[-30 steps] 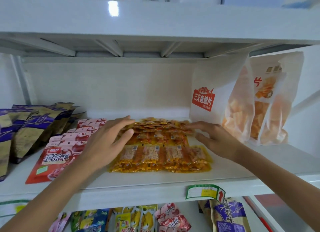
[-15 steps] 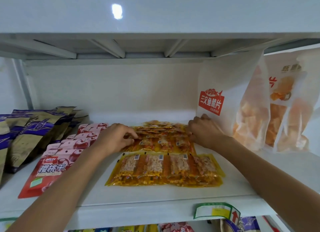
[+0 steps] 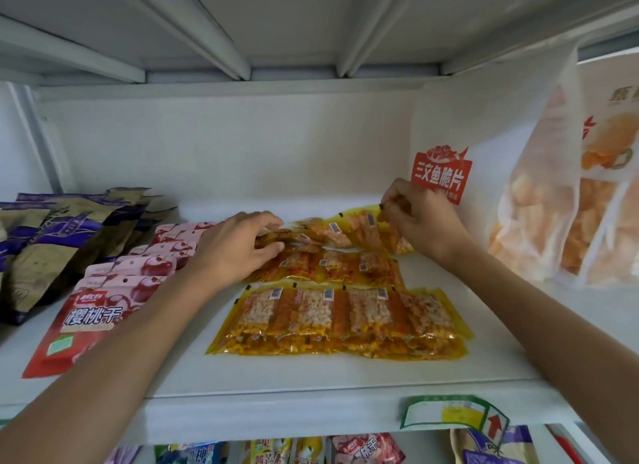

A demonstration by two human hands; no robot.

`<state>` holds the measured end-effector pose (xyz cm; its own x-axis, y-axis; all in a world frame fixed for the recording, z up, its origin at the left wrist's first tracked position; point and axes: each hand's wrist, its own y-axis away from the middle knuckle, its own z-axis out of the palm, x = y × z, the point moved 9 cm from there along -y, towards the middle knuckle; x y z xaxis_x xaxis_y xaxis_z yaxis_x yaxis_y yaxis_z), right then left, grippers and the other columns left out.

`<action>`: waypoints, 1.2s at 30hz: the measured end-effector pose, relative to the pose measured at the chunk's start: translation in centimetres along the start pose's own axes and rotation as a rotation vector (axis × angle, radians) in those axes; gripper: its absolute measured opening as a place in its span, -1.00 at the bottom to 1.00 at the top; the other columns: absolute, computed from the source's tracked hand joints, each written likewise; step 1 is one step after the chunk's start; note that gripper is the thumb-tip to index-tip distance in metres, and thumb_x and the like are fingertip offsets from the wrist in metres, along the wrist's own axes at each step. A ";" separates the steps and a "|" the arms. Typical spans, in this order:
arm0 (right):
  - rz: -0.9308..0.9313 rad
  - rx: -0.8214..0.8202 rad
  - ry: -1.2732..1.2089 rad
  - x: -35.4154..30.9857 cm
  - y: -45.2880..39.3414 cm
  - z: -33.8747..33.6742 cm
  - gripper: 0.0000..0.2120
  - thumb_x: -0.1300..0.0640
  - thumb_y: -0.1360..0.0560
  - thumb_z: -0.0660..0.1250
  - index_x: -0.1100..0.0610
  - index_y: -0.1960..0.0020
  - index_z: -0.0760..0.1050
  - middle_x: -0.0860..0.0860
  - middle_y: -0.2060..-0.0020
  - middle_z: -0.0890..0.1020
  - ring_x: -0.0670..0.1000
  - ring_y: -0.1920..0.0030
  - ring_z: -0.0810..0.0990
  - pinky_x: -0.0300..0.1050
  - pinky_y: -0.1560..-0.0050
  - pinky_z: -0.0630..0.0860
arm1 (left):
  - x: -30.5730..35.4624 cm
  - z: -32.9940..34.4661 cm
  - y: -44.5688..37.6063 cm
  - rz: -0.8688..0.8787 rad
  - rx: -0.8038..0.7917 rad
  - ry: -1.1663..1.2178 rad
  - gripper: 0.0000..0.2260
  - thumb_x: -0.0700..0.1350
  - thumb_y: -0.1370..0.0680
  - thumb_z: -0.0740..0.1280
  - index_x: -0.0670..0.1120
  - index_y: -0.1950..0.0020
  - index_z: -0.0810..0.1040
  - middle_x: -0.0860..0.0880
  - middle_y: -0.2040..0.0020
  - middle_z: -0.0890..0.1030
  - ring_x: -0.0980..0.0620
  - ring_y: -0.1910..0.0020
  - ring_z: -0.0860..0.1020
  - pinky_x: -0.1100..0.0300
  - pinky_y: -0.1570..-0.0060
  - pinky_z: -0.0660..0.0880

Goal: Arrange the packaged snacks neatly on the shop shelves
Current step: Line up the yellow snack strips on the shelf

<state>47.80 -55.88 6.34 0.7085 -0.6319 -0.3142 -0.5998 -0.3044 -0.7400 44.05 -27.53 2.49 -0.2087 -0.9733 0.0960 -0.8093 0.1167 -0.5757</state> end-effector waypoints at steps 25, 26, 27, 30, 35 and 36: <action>-0.295 0.278 -0.162 -6.2 1.5 -4.3 -0.86 0.21 -0.73 0.22 0.23 -0.08 0.53 0.14 0.22 0.59 0.22 0.28 0.54 0.16 0.27 0.45 | 2.4 -0.7 -0.1 0.097 0.105 0.341 -0.90 -0.10 -0.52 0.54 0.06 0.06 0.65 0.14 0.07 0.60 0.04 -0.05 0.48 -0.01 -0.02 0.44; -0.306 0.284 -0.138 -6.2 1.5 -4.5 -0.85 0.19 -0.73 0.22 0.22 -0.08 0.53 0.13 0.24 0.59 0.20 0.31 0.53 0.15 0.29 0.44 | 2.3 -1.0 -0.1 0.079 0.127 0.357 -0.90 -0.13 -0.54 0.52 0.04 0.06 0.63 0.13 0.05 0.62 0.05 -0.06 0.51 -0.02 -0.07 0.47; -0.314 0.289 -0.115 -6.0 1.5 -4.7 -0.83 0.16 -0.74 0.21 0.21 -0.09 0.54 0.11 0.27 0.58 0.16 0.35 0.53 0.14 0.33 0.44 | 2.1 -1.4 -0.1 0.045 0.154 0.398 -0.89 -0.15 -0.55 0.50 0.03 0.07 0.61 0.11 0.03 0.64 0.06 -0.07 0.54 0.01 -0.10 0.49; -0.287 0.291 -0.046 -4.7 1.1 -5.2 -0.80 0.07 -0.76 0.17 0.15 -0.12 0.52 0.02 0.32 0.56 0.04 0.40 0.55 0.12 0.39 0.45 | 1.0 -2.7 0.2 -0.074 0.269 0.604 -0.88 -0.20 -0.57 0.46 -0.06 0.08 0.55 0.03 0.12 0.63 0.09 0.09 0.58 0.14 0.07 0.47; -0.168 0.130 -0.033 -2.5 0.4 -3.4 -0.77 -0.03 -0.75 0.14 0.11 -0.14 0.45 0.09 0.23 0.60 0.13 0.28 0.57 0.20 0.29 0.52 | 0.7 -3.2 0.8 -0.157 0.357 0.751 -0.91 -0.18 -0.61 0.44 -0.12 -0.03 0.54 -0.07 0.10 0.65 0.04 0.13 0.65 0.13 0.24 0.56; -0.127 0.075 -0.070 -2.1 0.3 -3.0 -0.81 0.01 -0.74 0.17 0.12 -0.17 0.43 0.14 0.20 0.60 0.16 0.27 0.57 0.23 0.27 0.52 | 0.7 -3.3 0.9 -0.180 0.363 0.799 -0.91 -0.18 -0.62 0.43 -0.13 -0.06 0.55 -0.08 0.06 0.67 0.08 0.10 0.69 0.17 0.26 0.58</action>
<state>45.00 -56.78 8.54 0.8026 -0.5396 -0.2544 -0.4764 -0.3230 -0.8178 41.39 -27.40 4.76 -0.5251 -0.5267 0.6685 -0.6714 -0.2264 -0.7057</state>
